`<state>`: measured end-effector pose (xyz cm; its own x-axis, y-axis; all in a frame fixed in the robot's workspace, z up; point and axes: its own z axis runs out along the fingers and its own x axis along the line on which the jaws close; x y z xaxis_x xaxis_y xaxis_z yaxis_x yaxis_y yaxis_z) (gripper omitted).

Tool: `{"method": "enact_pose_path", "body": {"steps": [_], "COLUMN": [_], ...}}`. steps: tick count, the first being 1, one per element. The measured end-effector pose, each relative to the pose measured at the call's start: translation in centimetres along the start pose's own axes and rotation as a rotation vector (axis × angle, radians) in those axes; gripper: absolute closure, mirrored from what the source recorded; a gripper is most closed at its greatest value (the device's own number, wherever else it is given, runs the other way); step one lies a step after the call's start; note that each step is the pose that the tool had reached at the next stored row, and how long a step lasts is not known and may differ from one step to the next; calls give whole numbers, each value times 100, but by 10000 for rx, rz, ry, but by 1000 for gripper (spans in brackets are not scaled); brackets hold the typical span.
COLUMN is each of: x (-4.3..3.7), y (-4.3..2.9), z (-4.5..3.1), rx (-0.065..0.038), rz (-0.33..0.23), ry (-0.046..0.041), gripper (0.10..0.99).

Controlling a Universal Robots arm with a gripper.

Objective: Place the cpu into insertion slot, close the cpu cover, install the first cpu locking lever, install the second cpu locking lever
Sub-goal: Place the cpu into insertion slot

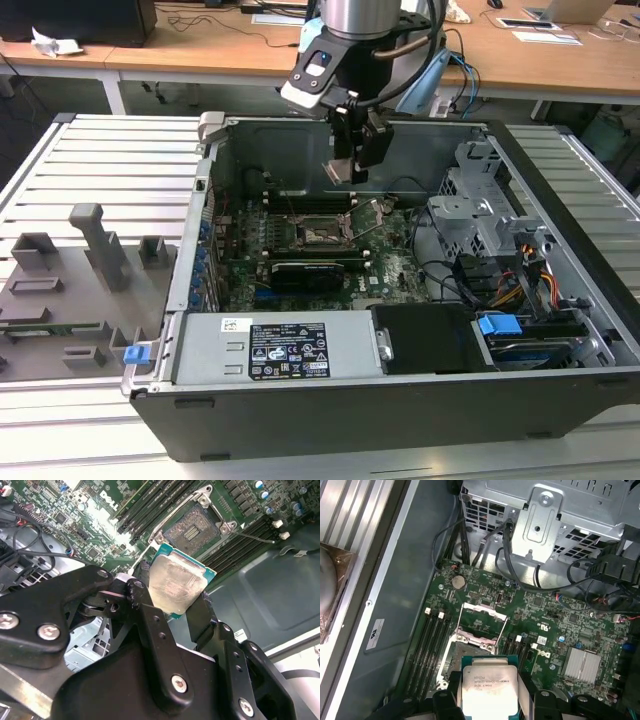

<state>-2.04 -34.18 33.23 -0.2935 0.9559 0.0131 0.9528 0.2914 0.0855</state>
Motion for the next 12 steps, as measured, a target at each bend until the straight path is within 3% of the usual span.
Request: {"method": "enact_pose_path", "body": {"steps": [12], "x": [-1], "y": [-5], "z": [52], "rx": [0], "rz": [20], "ry": [-2], "gripper": [553]}}
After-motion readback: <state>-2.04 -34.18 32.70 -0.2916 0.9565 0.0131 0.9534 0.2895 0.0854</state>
